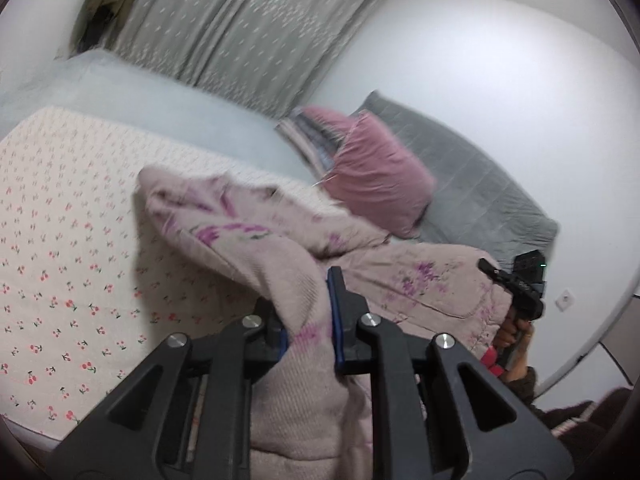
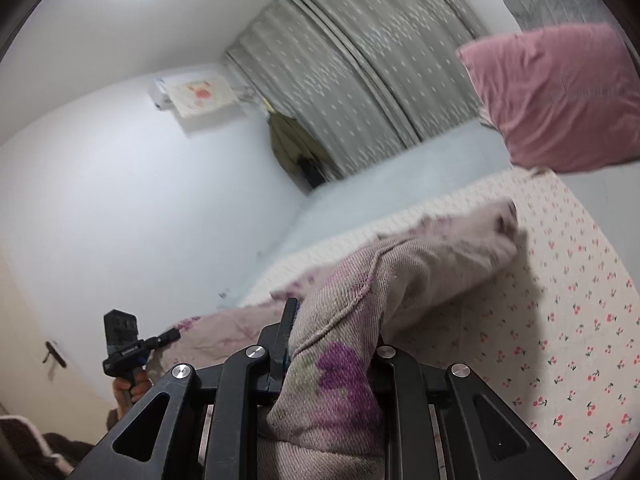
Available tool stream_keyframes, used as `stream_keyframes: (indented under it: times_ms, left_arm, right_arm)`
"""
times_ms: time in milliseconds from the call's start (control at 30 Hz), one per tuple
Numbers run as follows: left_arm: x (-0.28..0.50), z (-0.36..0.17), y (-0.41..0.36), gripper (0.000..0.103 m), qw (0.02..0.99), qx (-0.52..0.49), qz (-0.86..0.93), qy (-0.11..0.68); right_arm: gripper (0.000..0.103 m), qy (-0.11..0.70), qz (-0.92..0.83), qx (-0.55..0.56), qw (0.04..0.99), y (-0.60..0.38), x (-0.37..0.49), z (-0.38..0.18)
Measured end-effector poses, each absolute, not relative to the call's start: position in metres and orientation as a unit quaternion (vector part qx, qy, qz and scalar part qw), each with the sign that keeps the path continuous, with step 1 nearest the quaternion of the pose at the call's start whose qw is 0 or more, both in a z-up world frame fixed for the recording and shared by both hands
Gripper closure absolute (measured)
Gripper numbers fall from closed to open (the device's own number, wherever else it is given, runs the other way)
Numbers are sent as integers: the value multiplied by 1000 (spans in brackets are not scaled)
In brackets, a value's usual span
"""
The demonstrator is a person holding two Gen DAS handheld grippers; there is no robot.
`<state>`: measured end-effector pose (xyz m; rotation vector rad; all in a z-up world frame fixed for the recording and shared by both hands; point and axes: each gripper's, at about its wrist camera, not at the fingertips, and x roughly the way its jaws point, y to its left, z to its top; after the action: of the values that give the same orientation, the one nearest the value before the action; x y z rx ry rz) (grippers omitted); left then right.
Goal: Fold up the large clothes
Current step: 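Grasp the hem with the left tool while the right tool grasps the hem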
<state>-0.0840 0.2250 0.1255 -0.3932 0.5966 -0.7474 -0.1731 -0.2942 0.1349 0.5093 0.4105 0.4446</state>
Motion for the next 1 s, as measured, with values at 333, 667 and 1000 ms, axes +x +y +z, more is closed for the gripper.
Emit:
stream_keyframes:
  times_ms: [333, 667, 1000]
  left_arm:
    - [-48, 115, 232, 84, 876, -196, -317, 305]
    - [104, 64, 214, 77, 894, -220, -193, 340]
    - [169, -26, 185, 57, 883, -235, -140, 382]
  right_arm:
    - [82, 237, 164, 255, 923, -309, -146, 154]
    - [81, 279, -1, 318, 906, -341, 14, 96]
    - [75, 334, -79, 258, 903, -335, 104, -2]
